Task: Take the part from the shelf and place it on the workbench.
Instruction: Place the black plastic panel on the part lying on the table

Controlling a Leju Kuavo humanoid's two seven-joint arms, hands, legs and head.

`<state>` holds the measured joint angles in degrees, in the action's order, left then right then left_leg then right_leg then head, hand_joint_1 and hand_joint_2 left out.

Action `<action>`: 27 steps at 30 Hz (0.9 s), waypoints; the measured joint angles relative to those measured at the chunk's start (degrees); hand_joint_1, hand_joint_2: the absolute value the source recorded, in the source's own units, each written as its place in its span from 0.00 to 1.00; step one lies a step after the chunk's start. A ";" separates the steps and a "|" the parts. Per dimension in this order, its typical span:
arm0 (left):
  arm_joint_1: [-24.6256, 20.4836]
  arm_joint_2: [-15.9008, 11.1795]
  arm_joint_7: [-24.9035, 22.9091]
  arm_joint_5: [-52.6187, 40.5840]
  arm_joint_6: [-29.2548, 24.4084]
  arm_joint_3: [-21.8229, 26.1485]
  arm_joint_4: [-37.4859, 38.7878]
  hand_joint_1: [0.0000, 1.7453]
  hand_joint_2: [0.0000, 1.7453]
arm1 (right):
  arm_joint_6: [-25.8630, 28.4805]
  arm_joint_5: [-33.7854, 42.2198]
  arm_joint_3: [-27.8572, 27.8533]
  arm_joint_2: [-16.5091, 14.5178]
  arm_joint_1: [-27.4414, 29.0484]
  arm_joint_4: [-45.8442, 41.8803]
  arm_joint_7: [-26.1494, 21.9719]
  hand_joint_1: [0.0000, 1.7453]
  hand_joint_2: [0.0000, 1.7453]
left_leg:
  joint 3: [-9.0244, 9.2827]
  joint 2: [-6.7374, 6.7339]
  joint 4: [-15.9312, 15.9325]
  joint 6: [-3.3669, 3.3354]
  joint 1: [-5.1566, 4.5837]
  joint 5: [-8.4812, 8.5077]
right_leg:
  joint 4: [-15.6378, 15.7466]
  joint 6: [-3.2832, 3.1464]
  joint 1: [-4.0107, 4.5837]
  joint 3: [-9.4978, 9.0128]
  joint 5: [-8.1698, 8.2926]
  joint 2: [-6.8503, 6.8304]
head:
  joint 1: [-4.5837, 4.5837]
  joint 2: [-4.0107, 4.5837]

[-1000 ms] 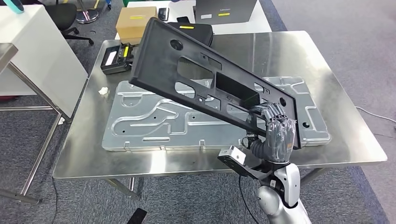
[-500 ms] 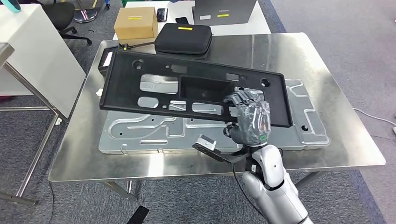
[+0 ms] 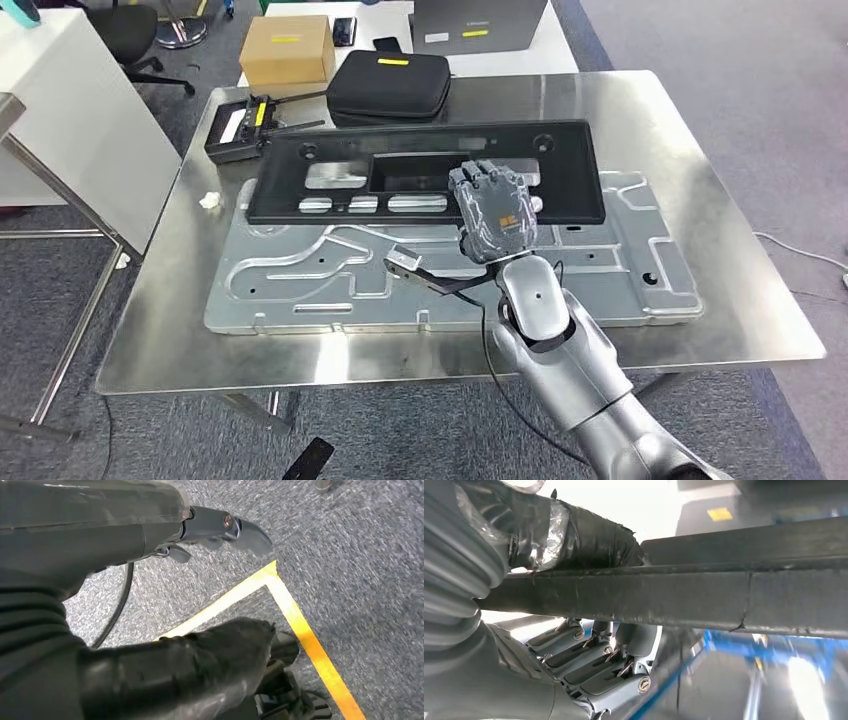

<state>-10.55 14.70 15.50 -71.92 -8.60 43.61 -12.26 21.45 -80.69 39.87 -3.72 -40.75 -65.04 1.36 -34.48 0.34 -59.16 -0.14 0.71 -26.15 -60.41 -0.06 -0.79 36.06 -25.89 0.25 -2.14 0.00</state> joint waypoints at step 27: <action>0.09 -0.03 -0.11 1.12 -0.65 -1.51 0.00 0.00 0.00 | 3.31 9.10 -2.25 -1.31 0.28 23.06 0.17 0.00 1.00 | -0.68 0.00 0.45 -1.41 -0.33 1.33 | -1.09 0.00 0.46 0.37 0.10 -0.05 | -0.04 0.00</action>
<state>-10.46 14.67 15.39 -70.80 -9.25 42.11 -12.26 24.76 -71.59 37.62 -5.03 -40.48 -41.99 1.53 -35.16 0.33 -58.70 -1.55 0.37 -24.82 -61.50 -0.07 -0.33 36.42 -25.78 0.20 -2.19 0.00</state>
